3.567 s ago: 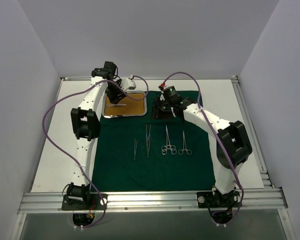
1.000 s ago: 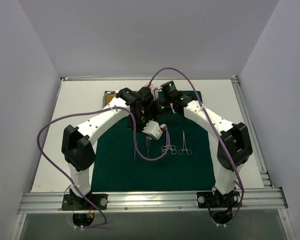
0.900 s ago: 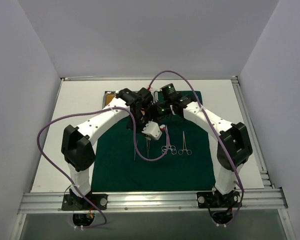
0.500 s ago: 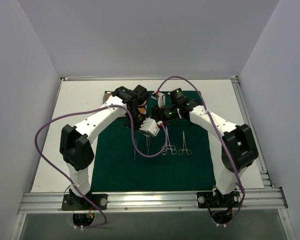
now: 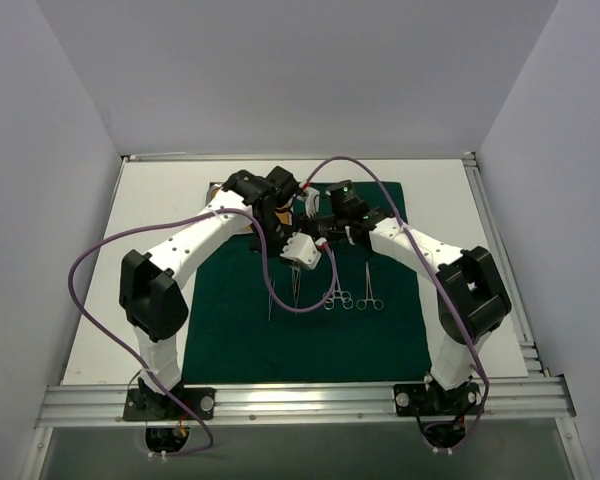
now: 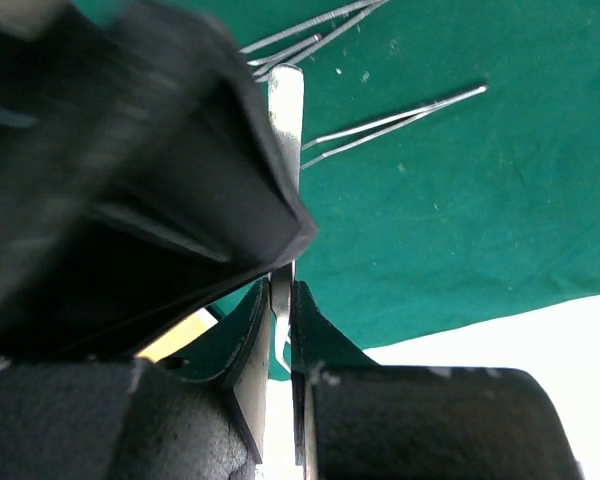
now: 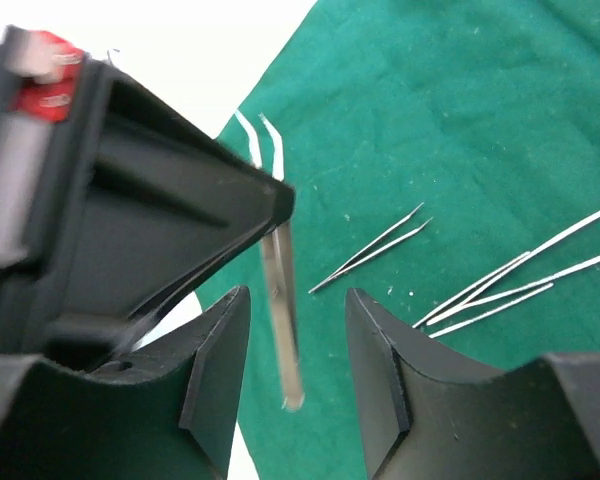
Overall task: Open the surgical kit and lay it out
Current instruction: Place the medical item in the surgical kit.
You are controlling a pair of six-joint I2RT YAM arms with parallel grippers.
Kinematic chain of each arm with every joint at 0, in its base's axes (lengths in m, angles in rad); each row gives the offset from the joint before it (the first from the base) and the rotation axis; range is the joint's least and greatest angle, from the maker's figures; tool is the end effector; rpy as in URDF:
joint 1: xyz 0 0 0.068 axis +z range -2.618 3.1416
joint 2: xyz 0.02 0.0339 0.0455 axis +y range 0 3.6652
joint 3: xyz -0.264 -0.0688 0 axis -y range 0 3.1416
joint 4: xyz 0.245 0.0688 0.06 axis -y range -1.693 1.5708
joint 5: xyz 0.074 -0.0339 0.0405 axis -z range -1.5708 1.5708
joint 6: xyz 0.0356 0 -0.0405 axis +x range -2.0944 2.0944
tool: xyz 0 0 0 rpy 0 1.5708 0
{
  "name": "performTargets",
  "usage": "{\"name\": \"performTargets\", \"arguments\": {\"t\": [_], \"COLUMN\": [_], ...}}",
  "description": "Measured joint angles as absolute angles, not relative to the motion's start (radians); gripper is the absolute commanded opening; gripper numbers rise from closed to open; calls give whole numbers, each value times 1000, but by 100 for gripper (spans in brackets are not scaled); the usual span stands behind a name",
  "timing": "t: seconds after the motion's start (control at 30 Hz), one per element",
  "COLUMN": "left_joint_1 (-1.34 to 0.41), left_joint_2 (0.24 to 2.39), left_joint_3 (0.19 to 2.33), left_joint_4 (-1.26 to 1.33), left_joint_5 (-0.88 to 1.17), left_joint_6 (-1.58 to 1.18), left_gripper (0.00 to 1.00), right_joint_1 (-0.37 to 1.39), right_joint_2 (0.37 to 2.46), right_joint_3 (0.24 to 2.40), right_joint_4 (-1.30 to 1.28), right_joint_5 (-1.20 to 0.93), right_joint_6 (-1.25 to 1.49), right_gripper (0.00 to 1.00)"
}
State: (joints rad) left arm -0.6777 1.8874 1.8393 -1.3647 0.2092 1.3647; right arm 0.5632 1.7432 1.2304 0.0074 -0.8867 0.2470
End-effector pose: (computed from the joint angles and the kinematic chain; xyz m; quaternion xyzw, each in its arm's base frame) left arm 0.2812 -0.2358 0.3051 0.8497 0.5108 -0.0716 0.1090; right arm 0.3173 0.2330 0.2589 -0.3377 0.7342 0.5204 0.2760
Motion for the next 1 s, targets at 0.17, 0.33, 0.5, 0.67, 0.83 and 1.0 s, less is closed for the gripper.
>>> {"name": "performTargets", "arguments": {"t": [0.17, 0.33, 0.5, 0.67, 0.83, 1.0], "left_joint_1": [-676, -648, -626, -625, -625, -614], "left_joint_2": [1887, 1888, 1891, 1914, 1921, 1923], "left_joint_3": [1862, 1865, 1866, 1888, 1898, 1919], "left_joint_4": [-1357, -1354, -1349, -1341, -1343, -1353], "left_joint_5": [224, 252, 255, 250, 248, 276], "left_joint_6": [1361, 1351, 1347, 1345, 1337, 1243], "left_gripper": [2, 2, 2, 2, 62, 88], "right_joint_1": [572, 577, 577, 577, 574, 535], "right_joint_2": [1785, 1788, 1788, 1788, 1788, 1787], "right_joint_3": [1234, 1223, 1205, 1207, 1206, 1193], "right_joint_4": [10, 31, 51, 57, 57, 88], "right_joint_5": [-877, -880, -880, -899, -888, -857], "right_joint_6": [242, 239, 258, 267, 281, 296], "right_gripper": [36, 28, 10, 0, 0, 0]}}
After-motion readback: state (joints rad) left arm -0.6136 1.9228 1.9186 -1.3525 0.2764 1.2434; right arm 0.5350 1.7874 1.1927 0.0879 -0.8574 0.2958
